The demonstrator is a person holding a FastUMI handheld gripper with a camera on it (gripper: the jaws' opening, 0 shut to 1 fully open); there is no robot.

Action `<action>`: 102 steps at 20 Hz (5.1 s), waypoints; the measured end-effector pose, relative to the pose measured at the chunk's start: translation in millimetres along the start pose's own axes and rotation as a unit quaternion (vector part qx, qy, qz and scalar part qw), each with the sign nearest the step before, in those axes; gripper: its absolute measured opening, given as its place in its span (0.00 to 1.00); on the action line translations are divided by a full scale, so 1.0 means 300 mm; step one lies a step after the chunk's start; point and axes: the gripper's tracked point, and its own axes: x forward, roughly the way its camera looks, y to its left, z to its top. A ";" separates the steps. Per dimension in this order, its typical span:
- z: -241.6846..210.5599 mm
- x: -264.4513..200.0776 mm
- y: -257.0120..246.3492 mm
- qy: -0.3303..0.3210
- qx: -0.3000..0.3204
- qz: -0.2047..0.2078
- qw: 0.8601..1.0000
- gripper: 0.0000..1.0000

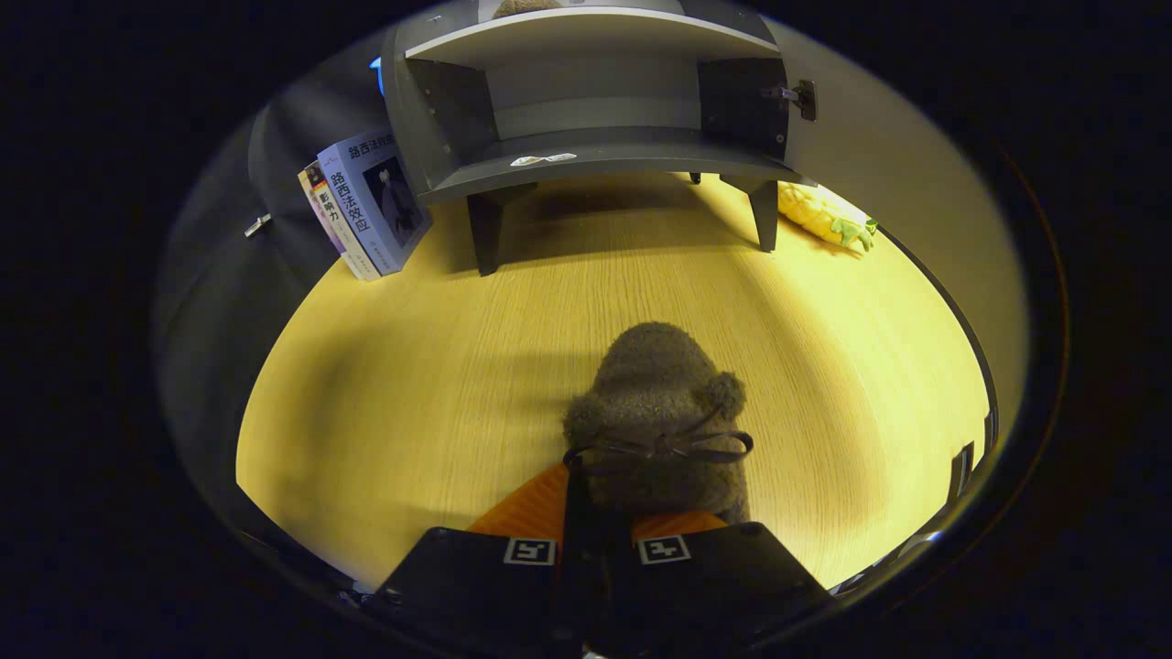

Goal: Open the shoe cabinet door, grab the shoes and put them into the shoe cabinet, then close the shoe cabinet door.

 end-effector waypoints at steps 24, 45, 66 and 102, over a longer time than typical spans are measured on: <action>0.142 0.013 -0.040 -0.033 -0.008 0.013 0.999 0.05; 1.302 -0.637 -0.046 -0.221 -0.018 0.013 0.975 0.05; 1.855 -0.003 -0.103 -0.148 -0.005 -0.019 0.989 0.05; 1.569 -0.905 0.019 -0.296 0.004 0.020 0.955 0.97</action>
